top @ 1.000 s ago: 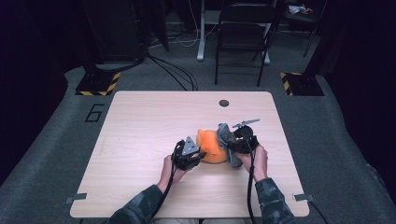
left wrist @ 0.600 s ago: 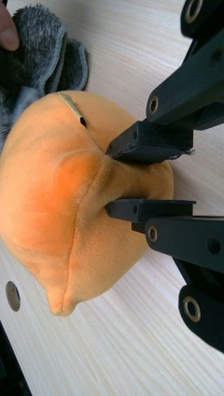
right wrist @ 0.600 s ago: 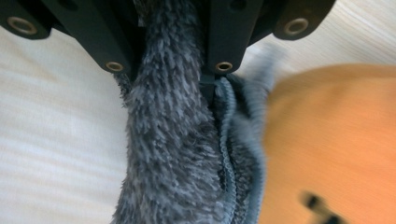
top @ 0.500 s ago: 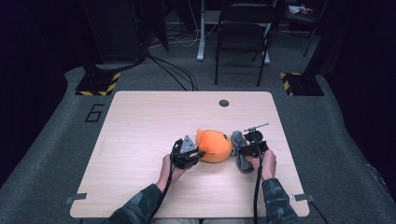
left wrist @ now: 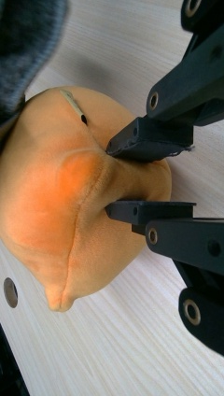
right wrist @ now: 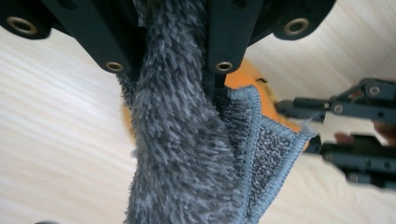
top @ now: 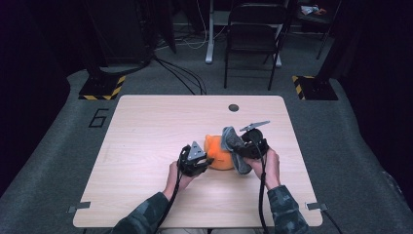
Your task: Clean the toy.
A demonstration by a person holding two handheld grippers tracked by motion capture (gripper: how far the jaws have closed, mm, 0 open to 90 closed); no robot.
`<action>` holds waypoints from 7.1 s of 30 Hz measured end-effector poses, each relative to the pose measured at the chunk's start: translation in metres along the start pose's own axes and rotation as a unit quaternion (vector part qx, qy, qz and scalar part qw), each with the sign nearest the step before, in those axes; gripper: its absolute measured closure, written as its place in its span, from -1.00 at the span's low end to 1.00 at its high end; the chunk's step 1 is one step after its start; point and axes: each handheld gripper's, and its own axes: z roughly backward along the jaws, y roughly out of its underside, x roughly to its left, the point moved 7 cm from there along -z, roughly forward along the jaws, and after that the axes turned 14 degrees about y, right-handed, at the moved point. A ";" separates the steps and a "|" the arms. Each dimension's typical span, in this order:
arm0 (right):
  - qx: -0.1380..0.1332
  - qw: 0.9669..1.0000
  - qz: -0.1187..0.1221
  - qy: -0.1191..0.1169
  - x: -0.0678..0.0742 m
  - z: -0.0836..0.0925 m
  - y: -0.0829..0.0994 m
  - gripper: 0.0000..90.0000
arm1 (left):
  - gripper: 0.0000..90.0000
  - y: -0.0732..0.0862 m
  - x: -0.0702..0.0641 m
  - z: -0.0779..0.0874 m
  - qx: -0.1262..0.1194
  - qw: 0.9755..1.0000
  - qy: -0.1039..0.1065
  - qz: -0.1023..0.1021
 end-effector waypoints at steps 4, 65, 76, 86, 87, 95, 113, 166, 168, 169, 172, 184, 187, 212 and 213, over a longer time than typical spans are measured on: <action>0.008 1.000 0.005 0.007 0.002 -0.012 0.007 0.72 | 0.05 0.003 0.001 0.001 -0.002 1.000 -0.022 -0.013; 0.074 0.995 -0.050 0.049 -0.039 -0.053 0.045 0.72 | 0.68 -0.006 -0.007 0.001 0.005 1.000 -0.004 0.021; -0.003 0.999 -0.042 0.013 -0.022 -0.004 0.007 0.72 | 0.68 -0.006 -0.006 0.002 -0.002 1.000 -0.010 0.023; -0.050 0.998 0.040 -0.005 0.048 0.007 -0.011 0.72 | 0.68 -0.006 -0.008 0.002 0.008 1.000 -0.008 0.016; -0.050 0.998 0.040 -0.005 0.048 0.004 -0.010 0.72 | 0.68 -0.005 -0.008 0.002 0.007 1.000 -0.008 0.018; -0.043 0.998 0.034 -0.003 0.038 0.000 -0.007 0.72 | 0.68 -0.005 -0.008 0.001 0.006 1.000 -0.003 0.018; 0.013 0.999 -0.024 0.023 -0.015 -0.023 0.017 0.72 | 0.68 -0.004 -0.006 0.001 0.006 1.000 -0.001 0.023; -0.027 0.999 -0.032 0.007 -0.010 0.000 -0.003 0.72 | 0.74 -0.008 0.001 0.005 0.007 0.999 -0.037 0.005; -0.046 0.998 -0.030 -0.009 -0.001 0.013 -0.011 0.72 | 0.74 -0.013 0.000 0.009 -0.004 0.999 -0.024 0.030; -0.058 0.998 -0.021 -0.020 0.006 0.019 -0.015 0.72 | 0.74 -0.015 -0.002 0.011 -0.008 0.999 -0.017 0.037; -0.068 0.997 -0.010 -0.042 0.029 0.026 -0.020 0.72 | 0.75 -0.020 -0.008 0.015 -0.011 0.999 -0.005 0.036; -0.034 0.999 0.025 0.011 0.026 -0.002 -0.006 0.72 | 0.72 -0.012 -0.007 0.007 0.008 1.000 -0.008 0.020; -0.021 1.000 0.015 0.007 0.017 -0.007 0.000 0.72 | 0.70 -0.011 -0.007 0.006 0.009 1.000 -0.003 0.022; 0.037 0.997 -0.052 0.033 -0.039 -0.029 0.028 0.73 | 0.68 -0.013 -0.004 0.008 -0.010 1.000 0.003 0.027; 0.028 0.998 -0.051 0.030 -0.036 -0.023 0.023 0.73 | 0.68 -0.013 -0.004 0.008 -0.009 1.000 0.002 0.027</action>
